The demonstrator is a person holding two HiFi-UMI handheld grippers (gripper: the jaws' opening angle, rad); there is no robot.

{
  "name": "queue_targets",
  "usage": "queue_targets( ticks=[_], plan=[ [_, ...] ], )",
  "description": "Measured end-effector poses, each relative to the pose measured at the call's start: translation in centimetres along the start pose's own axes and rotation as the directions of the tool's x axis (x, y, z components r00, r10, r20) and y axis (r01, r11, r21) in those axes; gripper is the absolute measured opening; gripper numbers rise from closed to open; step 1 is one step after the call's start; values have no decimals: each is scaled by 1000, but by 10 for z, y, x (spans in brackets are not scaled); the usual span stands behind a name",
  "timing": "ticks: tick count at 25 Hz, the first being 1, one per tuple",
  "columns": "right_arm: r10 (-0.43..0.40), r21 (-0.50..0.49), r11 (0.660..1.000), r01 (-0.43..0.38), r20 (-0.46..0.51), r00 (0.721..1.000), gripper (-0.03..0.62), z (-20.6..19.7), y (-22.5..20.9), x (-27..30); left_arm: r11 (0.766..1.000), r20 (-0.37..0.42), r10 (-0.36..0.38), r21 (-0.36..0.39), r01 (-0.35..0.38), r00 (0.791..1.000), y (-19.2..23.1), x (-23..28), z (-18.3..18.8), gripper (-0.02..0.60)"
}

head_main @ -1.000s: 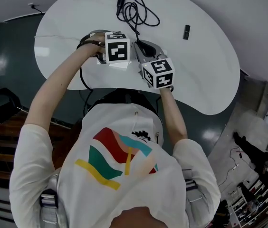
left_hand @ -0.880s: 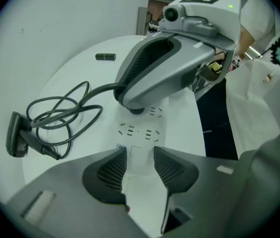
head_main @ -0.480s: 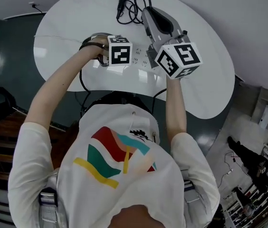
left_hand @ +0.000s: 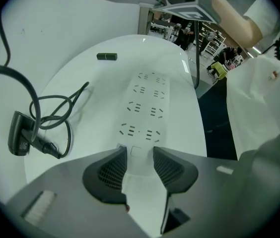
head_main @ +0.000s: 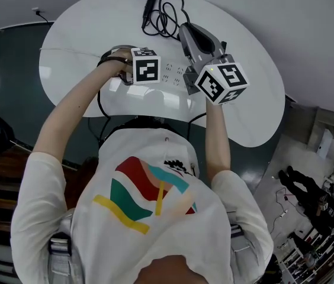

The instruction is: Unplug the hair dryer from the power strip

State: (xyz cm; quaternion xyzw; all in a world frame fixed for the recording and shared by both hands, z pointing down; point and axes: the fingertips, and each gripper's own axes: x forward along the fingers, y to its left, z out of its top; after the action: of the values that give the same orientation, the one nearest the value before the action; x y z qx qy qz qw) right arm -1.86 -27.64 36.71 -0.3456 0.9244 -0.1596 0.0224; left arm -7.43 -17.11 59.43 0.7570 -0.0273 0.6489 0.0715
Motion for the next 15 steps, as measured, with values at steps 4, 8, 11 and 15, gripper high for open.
queue_targets(
  ticks=[4,8,11,15],
  plan=[
    [-14,-23,1000,13,-27,1000,43,-2,-4,-3,1000,6,1,-3,-1,1000,2,-1,2,166],
    [-49,-86,995,42,-83,995,41,-13,-8,-5,1000,21,1,-7,-1,1000,2,-1,2,166],
    [-77,-141,988,58,-133,988,41,-24,-13,-8,1000,22,2,-8,-2,1000,2,-1,4,167],
    [-127,-231,970,77,-208,970,41,-42,-22,-13,1000,16,4,-9,-4,1000,2,-2,3,166]
  ],
)
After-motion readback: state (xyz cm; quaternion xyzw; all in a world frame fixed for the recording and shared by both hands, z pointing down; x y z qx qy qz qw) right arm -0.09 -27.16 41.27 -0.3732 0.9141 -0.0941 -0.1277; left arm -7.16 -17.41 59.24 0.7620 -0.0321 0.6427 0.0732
